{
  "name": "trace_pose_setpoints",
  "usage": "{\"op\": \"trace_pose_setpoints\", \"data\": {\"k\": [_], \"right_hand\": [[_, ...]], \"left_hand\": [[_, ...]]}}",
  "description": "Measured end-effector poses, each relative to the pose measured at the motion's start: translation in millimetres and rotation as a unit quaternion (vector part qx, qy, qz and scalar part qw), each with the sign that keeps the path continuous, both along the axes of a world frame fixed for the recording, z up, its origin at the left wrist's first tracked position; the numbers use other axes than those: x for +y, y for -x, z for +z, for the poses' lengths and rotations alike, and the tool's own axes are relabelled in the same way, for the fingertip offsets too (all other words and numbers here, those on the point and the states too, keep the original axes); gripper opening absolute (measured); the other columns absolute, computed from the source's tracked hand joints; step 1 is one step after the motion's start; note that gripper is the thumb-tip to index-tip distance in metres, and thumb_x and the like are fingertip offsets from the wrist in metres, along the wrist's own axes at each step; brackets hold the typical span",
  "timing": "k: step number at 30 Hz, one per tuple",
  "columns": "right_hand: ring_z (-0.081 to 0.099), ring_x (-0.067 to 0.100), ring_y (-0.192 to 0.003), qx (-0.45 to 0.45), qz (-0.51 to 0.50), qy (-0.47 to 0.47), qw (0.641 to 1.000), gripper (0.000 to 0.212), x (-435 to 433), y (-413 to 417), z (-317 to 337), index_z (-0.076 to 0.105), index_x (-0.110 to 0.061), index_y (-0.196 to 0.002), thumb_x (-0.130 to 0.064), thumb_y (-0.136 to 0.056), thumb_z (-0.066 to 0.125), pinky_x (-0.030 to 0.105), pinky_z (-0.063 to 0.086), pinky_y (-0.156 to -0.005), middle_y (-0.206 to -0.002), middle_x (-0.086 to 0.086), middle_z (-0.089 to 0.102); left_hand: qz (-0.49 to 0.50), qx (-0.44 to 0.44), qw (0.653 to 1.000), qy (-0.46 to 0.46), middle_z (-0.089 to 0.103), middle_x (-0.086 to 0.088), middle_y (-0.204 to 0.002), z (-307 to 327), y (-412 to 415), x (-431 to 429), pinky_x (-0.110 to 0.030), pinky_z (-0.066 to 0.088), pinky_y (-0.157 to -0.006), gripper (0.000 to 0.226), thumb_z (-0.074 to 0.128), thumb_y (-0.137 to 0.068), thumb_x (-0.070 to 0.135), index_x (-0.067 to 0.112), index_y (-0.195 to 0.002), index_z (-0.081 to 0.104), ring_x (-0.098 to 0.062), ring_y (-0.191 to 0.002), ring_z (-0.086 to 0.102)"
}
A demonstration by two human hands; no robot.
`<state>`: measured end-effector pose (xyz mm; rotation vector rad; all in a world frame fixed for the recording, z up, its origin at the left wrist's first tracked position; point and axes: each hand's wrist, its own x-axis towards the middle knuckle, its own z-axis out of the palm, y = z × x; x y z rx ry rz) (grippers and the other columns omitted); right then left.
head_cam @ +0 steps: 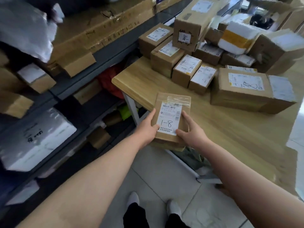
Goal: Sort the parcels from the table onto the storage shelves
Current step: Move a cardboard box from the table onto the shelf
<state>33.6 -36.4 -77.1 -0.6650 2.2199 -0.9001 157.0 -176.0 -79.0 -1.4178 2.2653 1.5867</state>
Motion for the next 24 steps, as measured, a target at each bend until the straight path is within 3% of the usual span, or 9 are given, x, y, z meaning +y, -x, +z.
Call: {"op": "trace_pose_setpoints", "data": {"k": [2,7,13,19,24], "right_hand": [[0.043,0.017,-0.131,0.017,0.056,-0.011,0.998,0.084,1,-12,4,0.019,-0.045,-0.149,-0.030,-0.084,0.070,0.032,0.039,-0.101,-0.149,-0.008,0.040],[0.056,0.018,-0.111,0.049,0.197,-0.037,0.979,0.080,-8,-52,19,0.016,-0.055,-0.145,-0.042,-0.084,0.066,0.030,0.047,-0.081,-0.142,-0.007,0.046],[0.043,0.018,-0.132,0.078,0.343,-0.018,0.936,0.080,-32,-145,34,0.014,-0.048,-0.148,-0.041,-0.086,0.063,0.039,0.044,-0.102,-0.155,-0.009,0.029],[0.043,0.016,-0.131,0.085,0.482,-0.002,0.872,0.078,-42,-283,43,0.015,-0.049,-0.148,-0.039,-0.086,0.062,0.030,0.045,-0.087,-0.154,-0.011,0.029],[0.048,0.017,-0.125,0.071,0.575,-0.001,0.815,0.078,-29,-420,47,0.015,-0.050,-0.147,-0.040,-0.086,0.062,0.035,0.046,-0.096,-0.153,-0.013,0.030]], "left_hand": [[0.047,0.002,0.999,-0.006,0.044,0.006,-0.148,3,-25,12,-0.024,0.041,-0.088,0.068,0.053,-0.099,0.022,0.050,-0.149,0.017,-0.009,-0.109,0.049],[0.145,-0.022,0.989,-0.016,0.045,0.002,-0.147,12,-94,37,-0.049,0.046,-0.100,0.069,0.053,-0.098,0.028,0.051,-0.149,0.012,-0.028,-0.122,0.053],[0.295,0.001,0.955,-0.019,0.043,0.004,-0.148,25,-204,65,-0.047,0.055,-0.087,0.069,0.053,-0.099,0.027,0.051,-0.149,0.012,-0.026,-0.119,0.053],[0.434,0.015,0.901,-0.020,0.042,0.007,-0.148,35,-345,111,-0.044,0.058,-0.079,0.068,0.052,-0.099,0.026,0.053,-0.148,0.014,-0.022,-0.109,0.057],[0.520,0.006,0.854,-0.016,0.040,0.008,-0.149,40,-475,166,-0.038,0.057,-0.074,0.068,0.050,-0.099,0.028,0.052,-0.149,0.010,-0.021,-0.107,0.057]]}}
